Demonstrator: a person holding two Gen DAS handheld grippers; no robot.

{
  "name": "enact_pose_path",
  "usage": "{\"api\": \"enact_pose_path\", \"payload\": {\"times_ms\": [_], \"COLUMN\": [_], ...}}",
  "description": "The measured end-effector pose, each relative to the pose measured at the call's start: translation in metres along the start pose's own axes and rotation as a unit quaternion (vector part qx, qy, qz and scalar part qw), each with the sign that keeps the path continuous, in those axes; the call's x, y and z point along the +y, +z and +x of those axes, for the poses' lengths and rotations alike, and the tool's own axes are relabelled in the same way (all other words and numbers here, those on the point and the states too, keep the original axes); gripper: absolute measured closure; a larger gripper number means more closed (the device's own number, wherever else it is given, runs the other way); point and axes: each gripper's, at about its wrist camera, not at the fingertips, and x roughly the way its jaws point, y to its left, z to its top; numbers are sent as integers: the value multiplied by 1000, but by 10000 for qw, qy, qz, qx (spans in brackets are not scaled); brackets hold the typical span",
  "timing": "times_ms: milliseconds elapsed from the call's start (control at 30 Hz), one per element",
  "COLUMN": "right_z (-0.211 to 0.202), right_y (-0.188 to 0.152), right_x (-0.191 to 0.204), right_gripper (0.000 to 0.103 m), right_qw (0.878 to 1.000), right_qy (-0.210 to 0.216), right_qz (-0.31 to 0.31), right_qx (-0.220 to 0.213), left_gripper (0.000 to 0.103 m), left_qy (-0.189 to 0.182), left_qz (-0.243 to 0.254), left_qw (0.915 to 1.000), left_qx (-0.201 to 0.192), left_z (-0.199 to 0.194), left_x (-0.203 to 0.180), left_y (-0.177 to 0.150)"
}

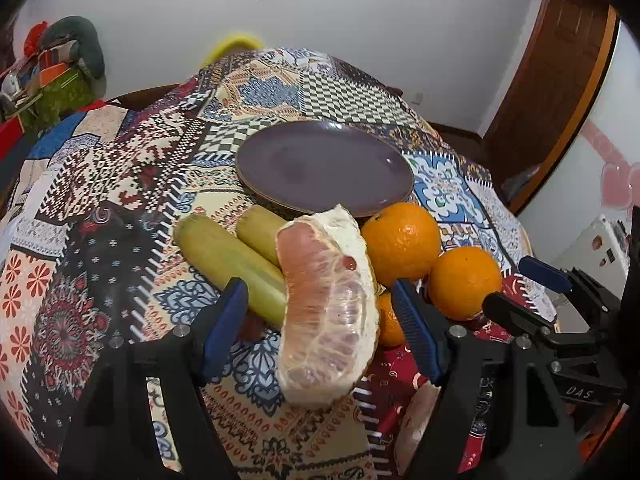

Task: Organize fruits
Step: 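Reach the left tool to the peeled pomelo segment while the right tool reaches the large orange, then close the left tool on the pomelo segment while the right tool grasps the large orange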

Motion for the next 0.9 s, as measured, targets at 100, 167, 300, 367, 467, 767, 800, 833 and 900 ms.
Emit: {"api": "enact_pose_path", "payload": {"times_ms": [100, 167, 300, 367, 467, 767, 800, 833, 900], "right_z": [9, 12, 18, 22, 27, 33, 33, 33, 32], "right_y": [0, 0, 0, 0, -1, -1, -1, -1, -1], "right_x": [-2, -3, -3, -3, -2, 1, 1, 1, 2], "right_gripper": [21, 24, 27, 27, 31, 42, 42, 42, 42], "right_qw": [9999, 9998, 9994, 9991, 9986, 9982, 9982, 9983, 9983], "right_qy": [34, 91, 133, 183, 249, 284, 284, 281, 274], "right_qz": [14, 35, 103, 158, 191, 156, 154, 152, 143], "right_qx": [121, 197, 303, 349, 420, 504, 500, 497, 489], "left_gripper": [29, 33, 34, 34, 34, 45, 46, 46, 47], "left_qy": [22, 35, 23, -18, 23, 33, 33, 41, 48], "left_qz": [42, 29, 7, 33, 113, 53, 56, 67, 81], "left_qw": [10000, 10000, 10000, 10000, 9999, 9999, 9999, 9999, 9999], "left_qx": [34, 70, 59, 46, 35, 116, 118, 120, 101], "left_z": [7, 12, 14, 14, 14, 12, 12, 12, 12], "left_x": [-1, 0, 3, 3, 1, 3, 2, 2, 1], "left_y": [1, 0, 0, -1, -3, -8, -8, -8, -9]}}
